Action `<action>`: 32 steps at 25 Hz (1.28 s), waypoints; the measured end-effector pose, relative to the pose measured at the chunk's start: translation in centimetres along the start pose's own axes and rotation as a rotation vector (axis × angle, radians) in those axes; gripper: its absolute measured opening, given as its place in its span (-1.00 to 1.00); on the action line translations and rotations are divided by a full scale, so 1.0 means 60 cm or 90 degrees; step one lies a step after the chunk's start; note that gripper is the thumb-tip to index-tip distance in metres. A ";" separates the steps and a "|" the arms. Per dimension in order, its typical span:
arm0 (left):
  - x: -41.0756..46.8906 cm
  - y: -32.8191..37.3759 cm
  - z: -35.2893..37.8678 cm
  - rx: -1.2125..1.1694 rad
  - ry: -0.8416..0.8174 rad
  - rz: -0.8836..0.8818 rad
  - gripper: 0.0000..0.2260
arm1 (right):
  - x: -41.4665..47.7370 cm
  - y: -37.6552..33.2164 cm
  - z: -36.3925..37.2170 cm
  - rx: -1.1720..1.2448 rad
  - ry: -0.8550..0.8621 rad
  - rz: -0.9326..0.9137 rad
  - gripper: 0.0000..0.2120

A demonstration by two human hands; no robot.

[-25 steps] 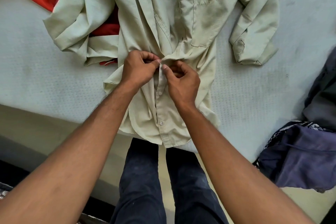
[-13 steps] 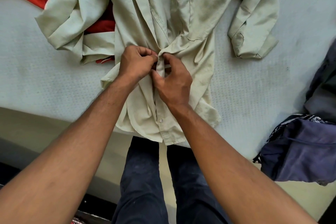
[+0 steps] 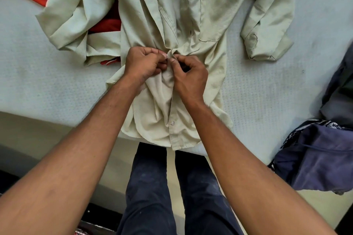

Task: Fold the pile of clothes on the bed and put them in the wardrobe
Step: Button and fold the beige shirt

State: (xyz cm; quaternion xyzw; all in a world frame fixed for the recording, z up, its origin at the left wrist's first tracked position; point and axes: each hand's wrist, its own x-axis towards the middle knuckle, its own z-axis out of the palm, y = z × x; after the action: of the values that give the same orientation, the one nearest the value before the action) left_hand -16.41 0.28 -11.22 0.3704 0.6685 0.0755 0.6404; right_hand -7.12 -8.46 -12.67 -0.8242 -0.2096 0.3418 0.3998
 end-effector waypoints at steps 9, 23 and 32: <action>-0.001 -0.012 0.013 0.073 0.049 0.067 -0.91 | 0.011 0.001 -0.004 0.184 0.065 0.147 -0.85; 0.005 -0.012 0.016 0.080 0.060 0.063 -0.91 | 0.007 0.005 0.019 0.018 0.079 0.024 -0.86; 0.007 -0.010 0.020 0.103 0.067 0.066 -0.89 | 0.006 0.024 0.010 0.032 0.006 -0.006 -0.85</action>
State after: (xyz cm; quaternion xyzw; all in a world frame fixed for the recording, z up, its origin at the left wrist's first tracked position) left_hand -15.51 -0.35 -12.08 0.4507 0.6853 0.0736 0.5674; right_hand -7.20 -8.79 -14.24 -0.8144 -0.2030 0.3409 0.4235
